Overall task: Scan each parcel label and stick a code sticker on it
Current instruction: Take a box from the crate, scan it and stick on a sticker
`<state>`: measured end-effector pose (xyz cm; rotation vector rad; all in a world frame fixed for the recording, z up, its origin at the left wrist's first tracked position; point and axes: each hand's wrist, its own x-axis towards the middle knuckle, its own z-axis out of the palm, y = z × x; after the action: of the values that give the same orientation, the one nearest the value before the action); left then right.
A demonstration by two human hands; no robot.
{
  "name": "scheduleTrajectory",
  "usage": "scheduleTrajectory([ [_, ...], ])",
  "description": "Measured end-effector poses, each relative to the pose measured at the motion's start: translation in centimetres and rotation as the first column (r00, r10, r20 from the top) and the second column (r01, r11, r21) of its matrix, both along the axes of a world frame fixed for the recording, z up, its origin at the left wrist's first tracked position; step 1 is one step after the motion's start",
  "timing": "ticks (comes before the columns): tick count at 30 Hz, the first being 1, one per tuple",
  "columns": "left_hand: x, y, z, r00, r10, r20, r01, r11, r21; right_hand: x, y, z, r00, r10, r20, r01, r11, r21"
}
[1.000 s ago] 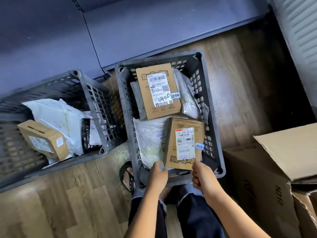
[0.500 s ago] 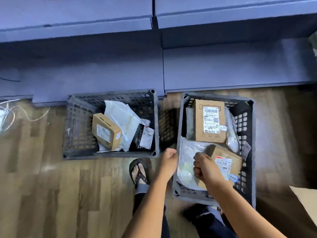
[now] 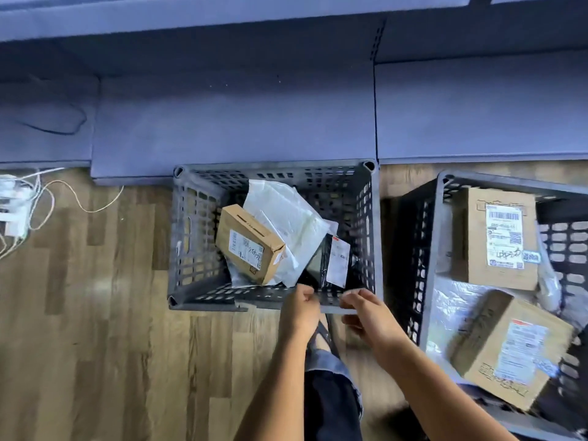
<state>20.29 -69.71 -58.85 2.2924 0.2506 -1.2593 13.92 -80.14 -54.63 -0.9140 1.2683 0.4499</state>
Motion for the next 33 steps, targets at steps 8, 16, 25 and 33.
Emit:
scheduleTrajectory([
  [8, 6.8, 1.9, -6.1, 0.961, -0.229, 0.157, 0.225, 0.973, 0.04, 4.2, 2.6, -5.8, 0.993, 0.101, -0.053, -0.103, 0.994, -0.029],
  [16, 9.6, 3.7, -11.6, 0.981, -0.182, 0.062, 0.179, 0.983, 0.047, 9.0, 4.6, -13.3, 0.954, 0.295, -0.045, -0.298, 0.952, -0.067],
  [25, 9.8, 5.8, -12.6, 0.977, 0.179, -0.114, -0.196, 0.968, -0.158, 16.5, 6.8, -19.3, 0.828, 0.558, -0.046, -0.555, 0.805, -0.21],
  [33, 9.4, 5.7, -12.2, 0.958, 0.216, -0.188, -0.239, 0.965, -0.109, 17.7, 8.4, -20.7, 0.606, 0.754, -0.253, -0.795, 0.569, -0.208],
])
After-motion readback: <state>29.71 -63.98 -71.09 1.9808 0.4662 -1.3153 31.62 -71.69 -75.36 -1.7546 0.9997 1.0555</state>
